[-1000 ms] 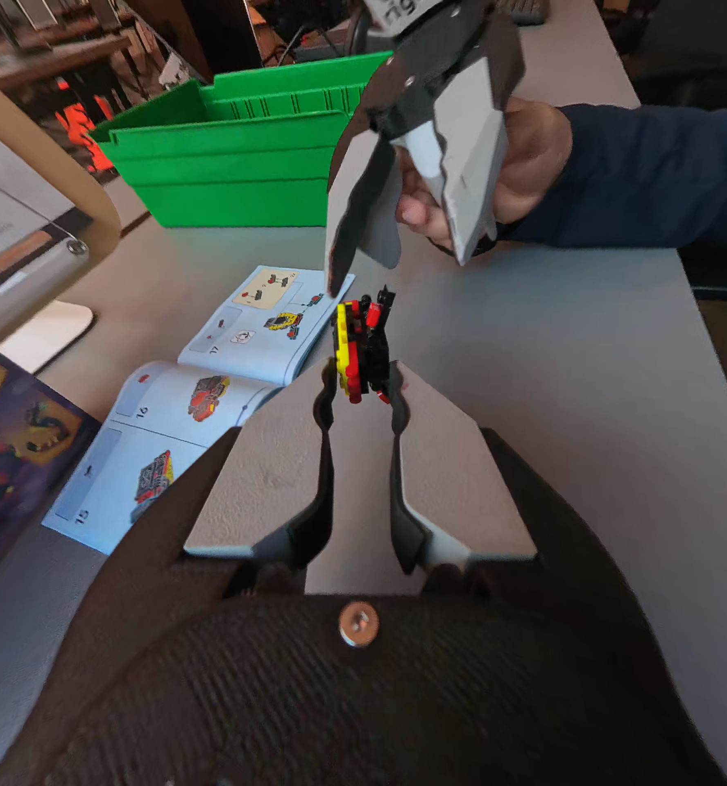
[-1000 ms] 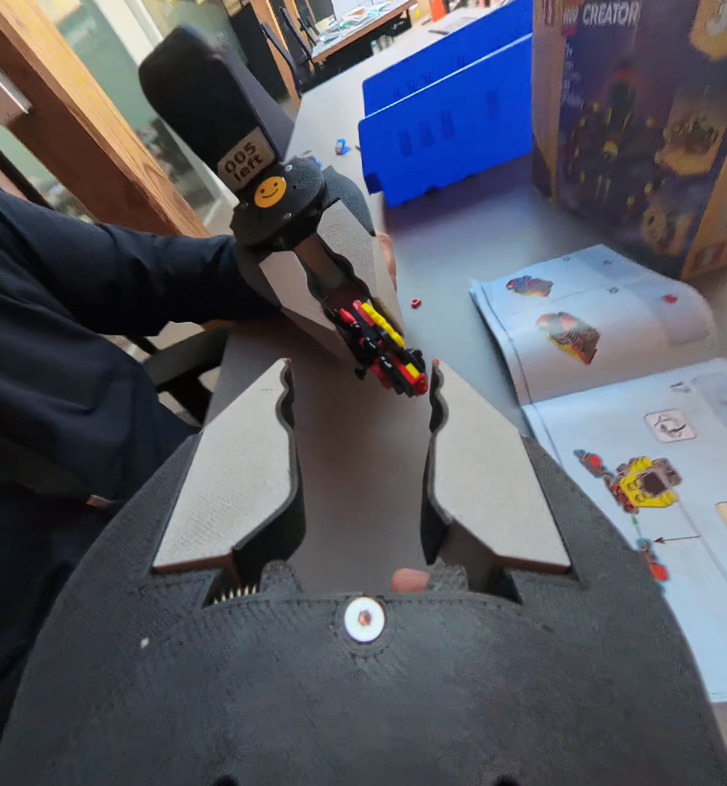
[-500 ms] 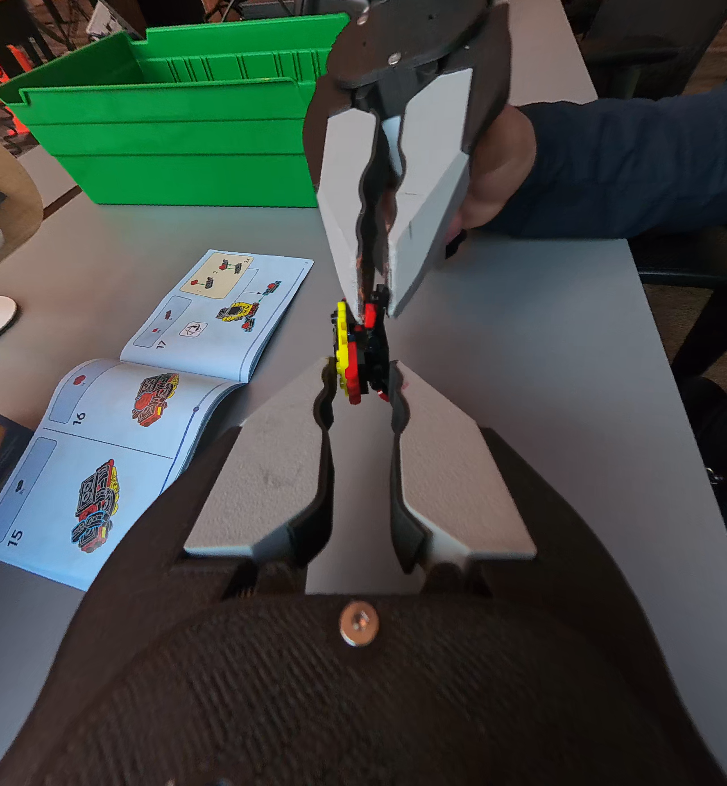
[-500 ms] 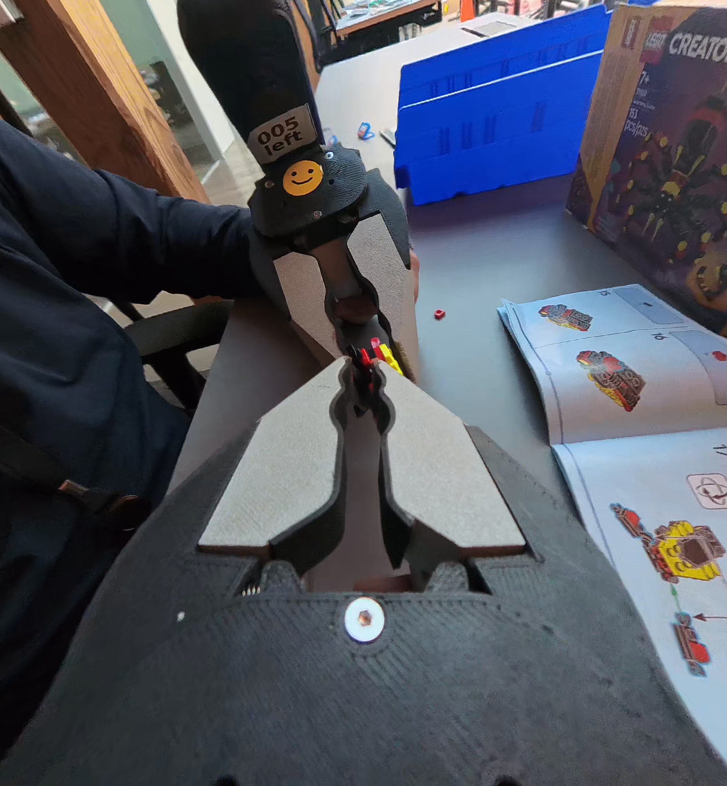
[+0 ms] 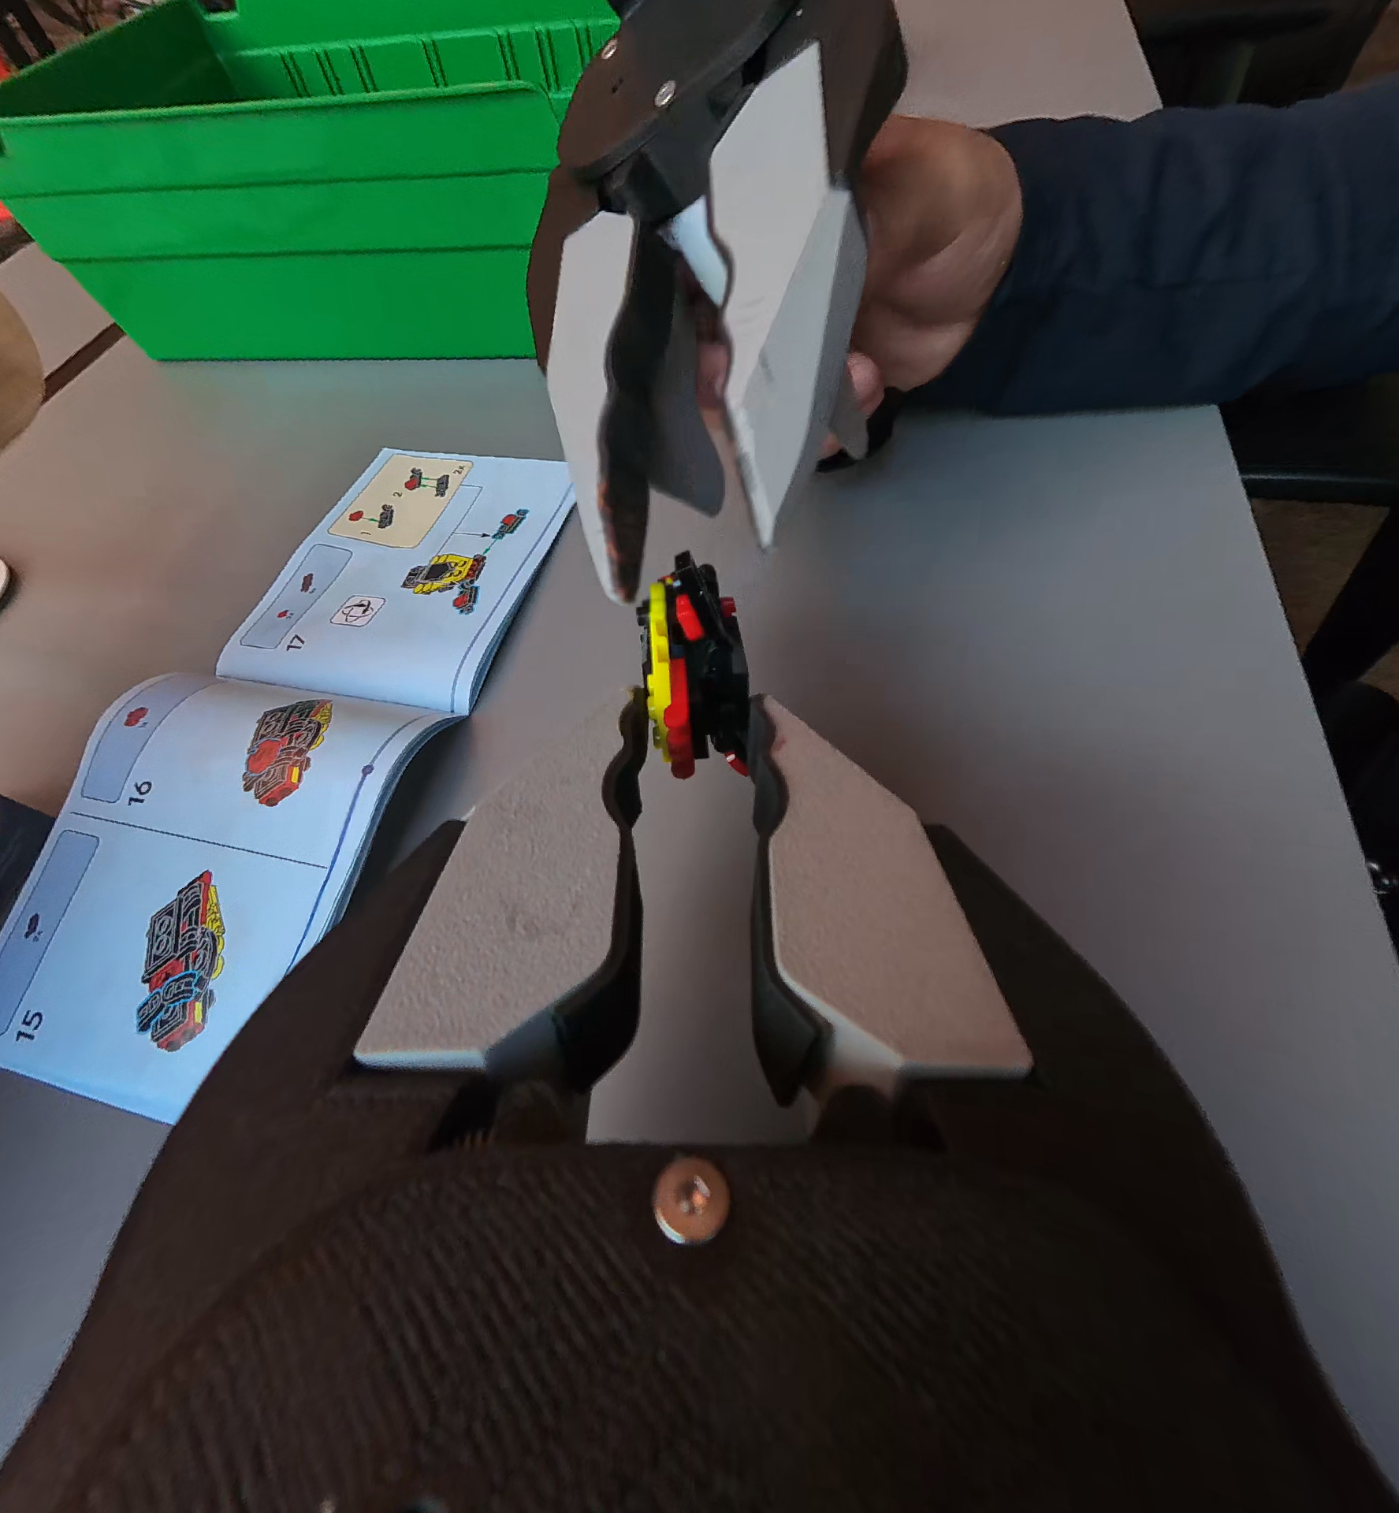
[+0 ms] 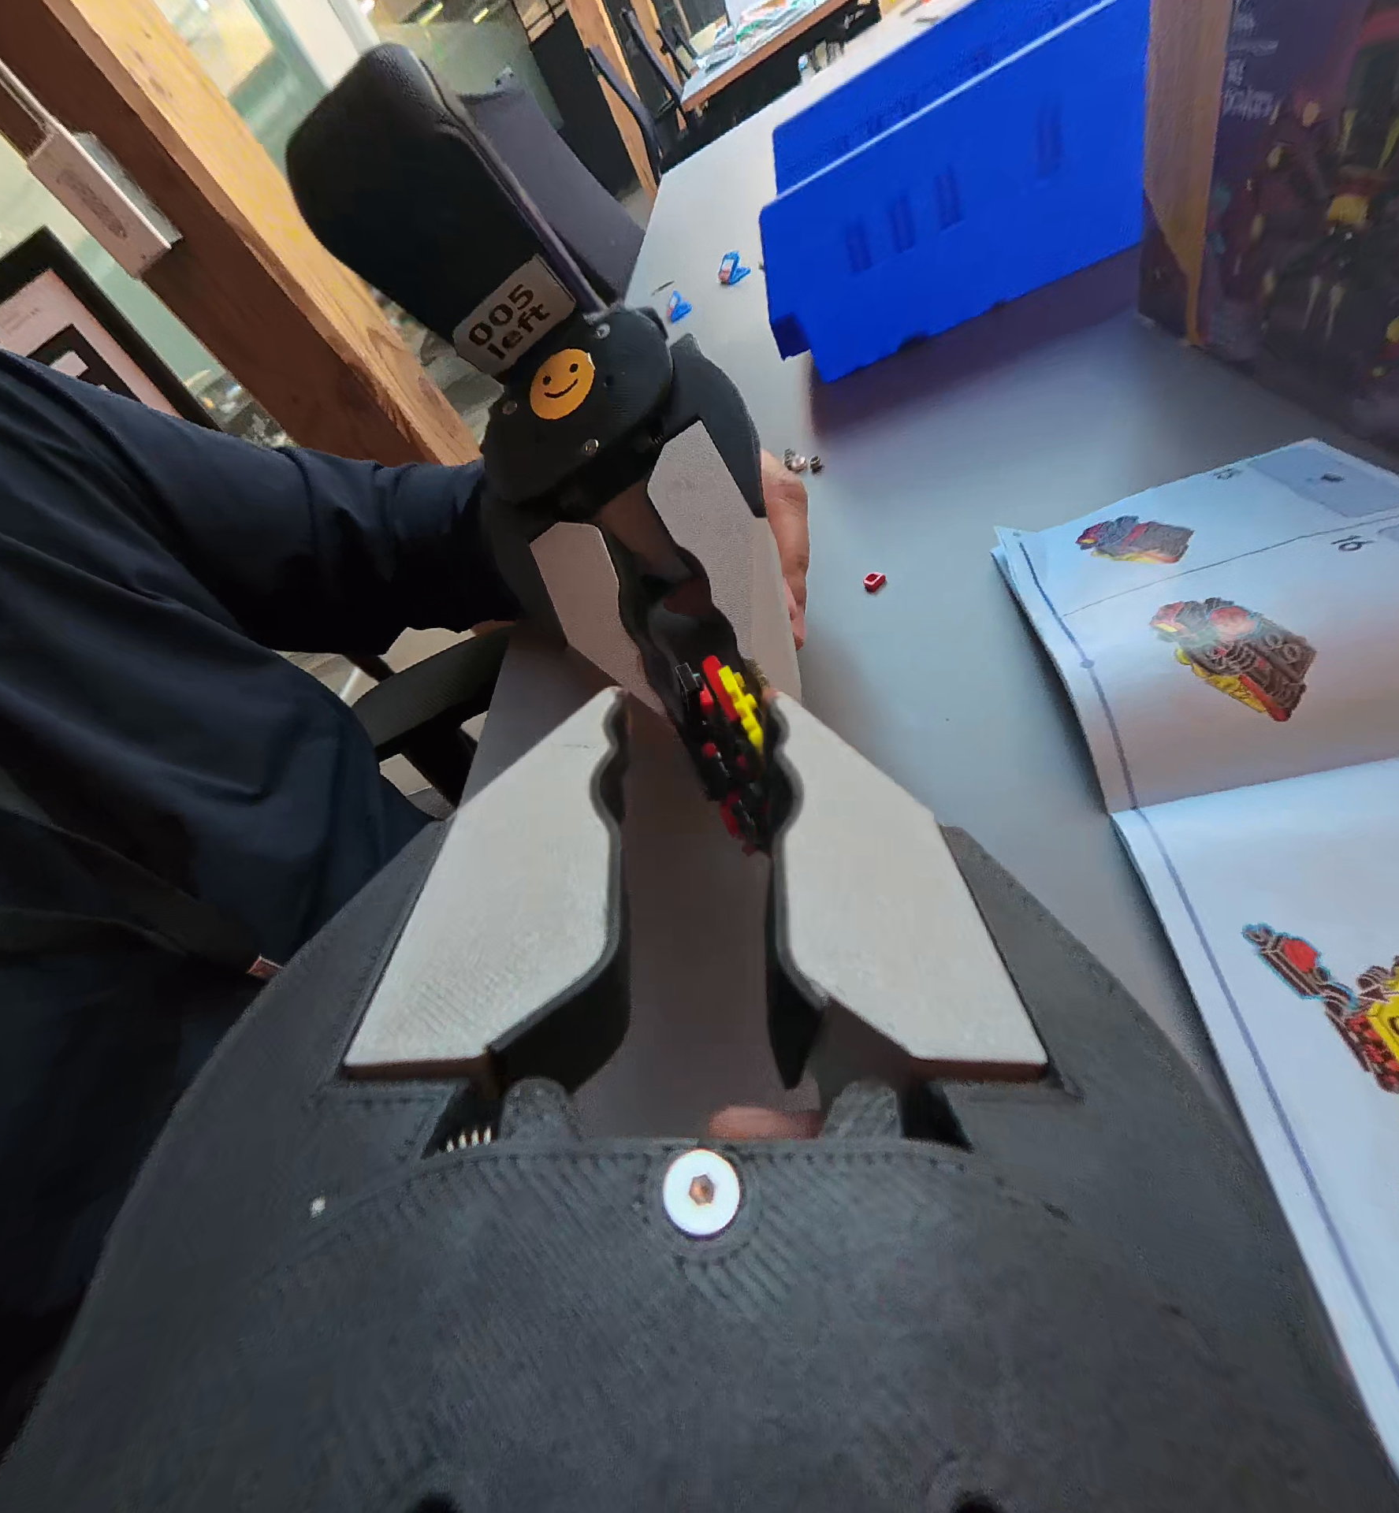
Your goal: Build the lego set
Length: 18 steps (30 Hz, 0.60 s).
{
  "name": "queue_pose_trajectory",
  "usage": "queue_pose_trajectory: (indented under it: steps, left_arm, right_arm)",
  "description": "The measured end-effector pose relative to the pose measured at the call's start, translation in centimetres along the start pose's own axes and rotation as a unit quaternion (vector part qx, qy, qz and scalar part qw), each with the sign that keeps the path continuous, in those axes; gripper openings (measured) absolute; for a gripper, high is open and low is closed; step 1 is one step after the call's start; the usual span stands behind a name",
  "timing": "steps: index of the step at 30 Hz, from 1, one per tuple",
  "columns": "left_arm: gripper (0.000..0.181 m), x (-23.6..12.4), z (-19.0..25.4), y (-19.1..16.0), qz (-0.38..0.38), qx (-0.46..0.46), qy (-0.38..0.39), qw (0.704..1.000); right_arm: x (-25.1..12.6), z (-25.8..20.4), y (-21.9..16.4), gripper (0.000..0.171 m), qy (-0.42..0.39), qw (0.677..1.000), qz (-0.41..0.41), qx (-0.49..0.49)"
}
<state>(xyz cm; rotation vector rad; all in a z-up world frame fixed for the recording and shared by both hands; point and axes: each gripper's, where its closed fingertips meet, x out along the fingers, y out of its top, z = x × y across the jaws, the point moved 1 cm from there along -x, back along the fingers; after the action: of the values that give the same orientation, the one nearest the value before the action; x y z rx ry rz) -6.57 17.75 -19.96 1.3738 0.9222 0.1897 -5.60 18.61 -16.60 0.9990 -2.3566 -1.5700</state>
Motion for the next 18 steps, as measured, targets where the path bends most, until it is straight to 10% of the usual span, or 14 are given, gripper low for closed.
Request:
queue_pose_trajectory:
  steps: [8, 11, 18]
  left_arm:
    - [0.022, -0.9, 0.0, 1.0, 0.047, -0.087, -0.051, 0.994]
    - [0.022, -1.2, 0.3, 1.6, 0.071, -0.127, -0.081, 0.986]
    - [0.022, -1.1, 0.3, 1.4, 0.065, -0.170, -0.100, 0.978]
  right_arm:
    - [-0.6, 0.6, -0.4, 0.056, -0.051, 0.997, -0.022, -0.057]
    - [0.4, 0.5, -1.3, 0.029, -0.046, 0.996, -0.044, -0.059]
    - [0.6, 0.8, -1.9, 0.026, -0.010, 0.999, -0.048, 0.018]
